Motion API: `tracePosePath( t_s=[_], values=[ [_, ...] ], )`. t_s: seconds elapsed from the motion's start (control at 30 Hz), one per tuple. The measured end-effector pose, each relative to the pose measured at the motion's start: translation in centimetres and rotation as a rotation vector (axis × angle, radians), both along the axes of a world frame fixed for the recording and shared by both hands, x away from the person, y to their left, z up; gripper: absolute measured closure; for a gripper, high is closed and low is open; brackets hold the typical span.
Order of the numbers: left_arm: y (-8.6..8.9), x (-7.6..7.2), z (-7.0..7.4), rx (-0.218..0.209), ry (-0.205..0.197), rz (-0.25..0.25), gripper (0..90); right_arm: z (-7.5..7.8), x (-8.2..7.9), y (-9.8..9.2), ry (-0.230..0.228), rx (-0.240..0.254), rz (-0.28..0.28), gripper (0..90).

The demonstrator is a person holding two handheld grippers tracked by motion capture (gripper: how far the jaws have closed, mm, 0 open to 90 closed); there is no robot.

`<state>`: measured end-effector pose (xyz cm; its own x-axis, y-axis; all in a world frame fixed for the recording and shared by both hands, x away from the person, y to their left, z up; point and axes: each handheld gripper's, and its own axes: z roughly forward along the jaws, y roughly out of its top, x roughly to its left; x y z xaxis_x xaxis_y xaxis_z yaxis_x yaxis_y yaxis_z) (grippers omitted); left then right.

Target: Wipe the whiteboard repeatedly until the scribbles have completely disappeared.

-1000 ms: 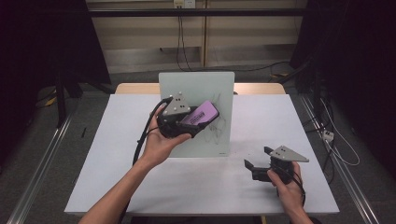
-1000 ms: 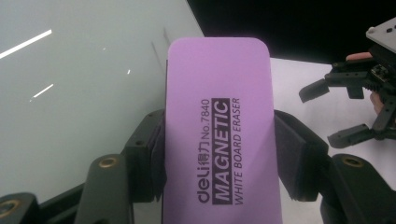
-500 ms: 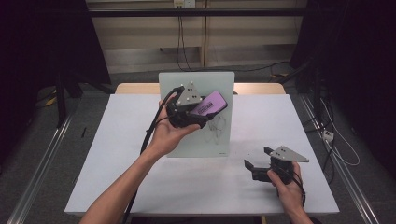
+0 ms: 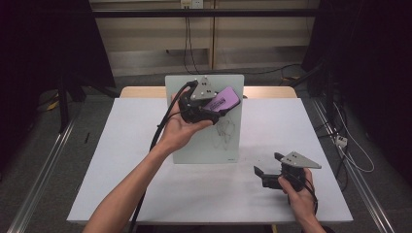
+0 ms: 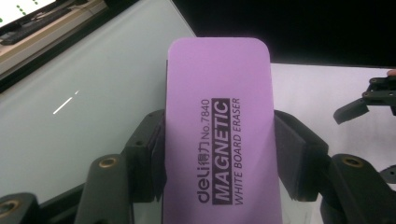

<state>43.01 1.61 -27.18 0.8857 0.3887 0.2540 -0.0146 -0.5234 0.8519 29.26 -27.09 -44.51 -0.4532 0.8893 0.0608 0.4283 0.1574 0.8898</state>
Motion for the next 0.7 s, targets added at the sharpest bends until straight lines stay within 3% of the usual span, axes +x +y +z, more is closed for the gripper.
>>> tracePosePath(
  t_s=[0.23, 0.7],
  values=[
    [-0.1, 0.3, -0.2, 0.020, -0.017, 0.002, 41.1, 0.0, 0.0, 0.0, 0.000, 0.000, 0.000, 7.6],
    [-1.0, 0.1, -0.9, 0.022, -0.014, -0.013, 41.1, 0.0, -0.1, 0.0, 0.001, -0.003, 0.000, 7.6]
  ],
)
